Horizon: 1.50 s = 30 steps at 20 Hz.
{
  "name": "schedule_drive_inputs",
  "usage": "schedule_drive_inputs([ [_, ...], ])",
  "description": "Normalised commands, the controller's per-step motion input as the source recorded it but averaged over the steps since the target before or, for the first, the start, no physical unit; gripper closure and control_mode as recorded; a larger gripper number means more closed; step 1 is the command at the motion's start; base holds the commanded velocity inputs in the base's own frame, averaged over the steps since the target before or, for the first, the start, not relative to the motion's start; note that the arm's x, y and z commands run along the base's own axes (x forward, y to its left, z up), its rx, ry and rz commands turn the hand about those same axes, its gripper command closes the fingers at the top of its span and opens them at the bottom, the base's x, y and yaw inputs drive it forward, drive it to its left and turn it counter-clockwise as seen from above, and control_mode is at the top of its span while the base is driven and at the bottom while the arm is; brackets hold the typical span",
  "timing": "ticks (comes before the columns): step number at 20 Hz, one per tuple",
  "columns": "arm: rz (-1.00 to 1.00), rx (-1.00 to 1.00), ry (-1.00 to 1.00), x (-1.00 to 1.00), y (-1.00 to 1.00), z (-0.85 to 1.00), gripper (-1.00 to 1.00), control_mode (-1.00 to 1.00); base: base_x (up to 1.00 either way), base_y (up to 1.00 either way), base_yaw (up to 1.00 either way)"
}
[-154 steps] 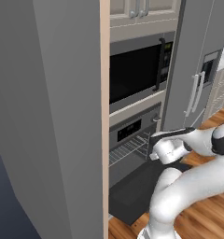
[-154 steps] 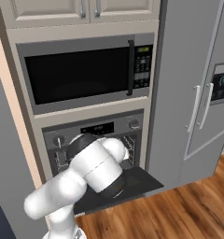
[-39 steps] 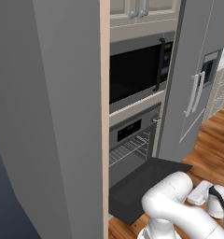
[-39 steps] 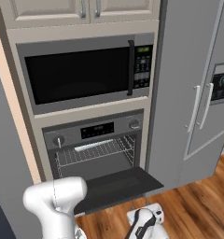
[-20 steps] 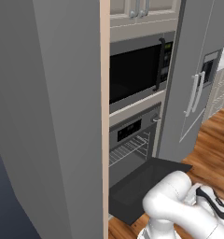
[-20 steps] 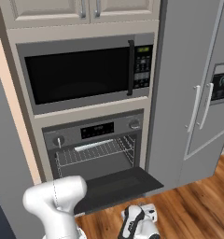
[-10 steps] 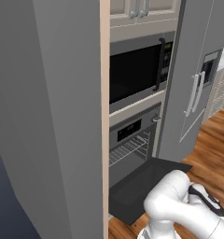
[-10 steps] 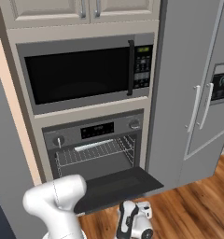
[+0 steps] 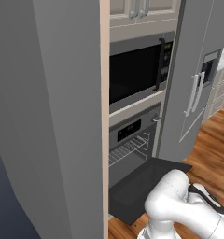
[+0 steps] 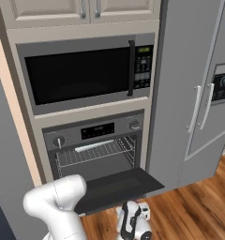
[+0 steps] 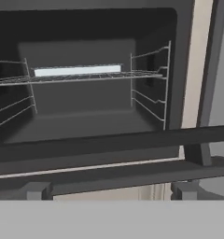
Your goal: Take the baked cake out of the oven and place it on the plate for cooling. Then close the oven door.
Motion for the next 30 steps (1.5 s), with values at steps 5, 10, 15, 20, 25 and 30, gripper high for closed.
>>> schedule_drive_inputs([
  [5,0.11,0.13,-0.22,0.16,0.0,-0.44,-1.0,-1.0,0.0,0.0,0.0],
  [10,0.17,0.16,-0.33,0.18,0.01,-0.28,-1.0,-1.0,0.0,0.0,0.0],
  [15,0.2,0.16,-0.39,0.19,0.13,-0.2,-1.0,-1.0,0.0,0.0,0.0],
  [20,0.14,0.11,-0.34,0.24,0.15,-0.3,-1.0,-1.0,0.0,0.0,0.0],
  [25,0.0,0.05,-0.19,0.0,-0.27,-0.27,-1.0,-1.0,0.0,0.0,0.0],
  [30,-0.01,0.0,-0.18,0.0,-0.35,-0.42,-1.0,-1.0,0.0,0.0,0.0],
])
